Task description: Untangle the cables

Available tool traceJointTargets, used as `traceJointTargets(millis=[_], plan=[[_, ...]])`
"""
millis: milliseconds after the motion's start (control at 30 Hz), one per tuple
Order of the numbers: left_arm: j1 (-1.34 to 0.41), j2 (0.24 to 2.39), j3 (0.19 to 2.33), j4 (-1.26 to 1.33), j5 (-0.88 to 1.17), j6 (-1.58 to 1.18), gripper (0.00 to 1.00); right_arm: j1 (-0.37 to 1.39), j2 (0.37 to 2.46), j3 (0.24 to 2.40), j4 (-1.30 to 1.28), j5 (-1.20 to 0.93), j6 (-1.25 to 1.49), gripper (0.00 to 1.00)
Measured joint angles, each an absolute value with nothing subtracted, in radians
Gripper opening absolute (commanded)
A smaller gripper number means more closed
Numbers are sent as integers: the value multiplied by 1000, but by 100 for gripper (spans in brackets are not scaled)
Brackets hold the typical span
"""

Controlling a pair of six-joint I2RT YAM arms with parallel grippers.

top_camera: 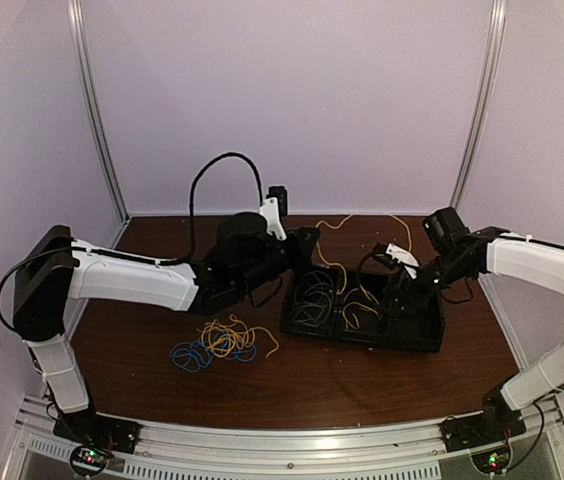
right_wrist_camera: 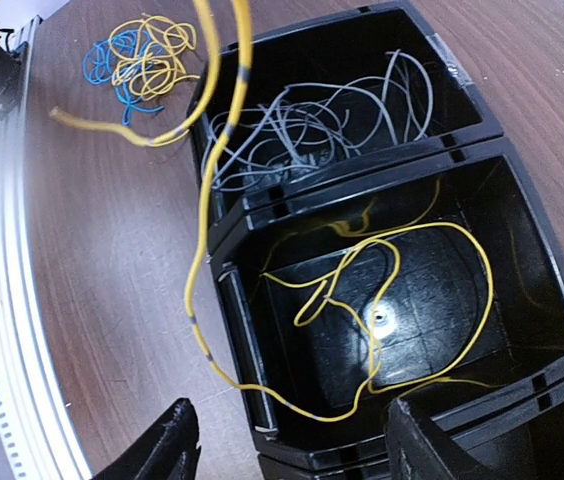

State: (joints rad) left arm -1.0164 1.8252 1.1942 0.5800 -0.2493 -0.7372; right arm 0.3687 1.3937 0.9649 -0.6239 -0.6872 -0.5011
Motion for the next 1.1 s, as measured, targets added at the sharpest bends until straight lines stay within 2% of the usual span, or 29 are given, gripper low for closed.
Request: traceJointTargets(millis=[233, 567, 733, 933, 1100], plan=[[-942, 1828, 1234, 548, -229, -731, 0, 369, 1322, 908, -738, -649, -644, 68], [-941, 1815, 1259, 605, -11, -648, 0, 364, 1466, 946, -759, -498, -556, 68], [-968, 1672, 1142, 621, -22, -600, 0, 362, 1497, 958, -719, -468, -480, 68], [-968, 1504, 1144, 581, 9, -536, 0, 361, 1492, 986, -714, -464, -448, 69], [-968, 1407, 1098, 565, -53, -500, 0, 355, 1467, 993, -719, -427, -452, 69]])
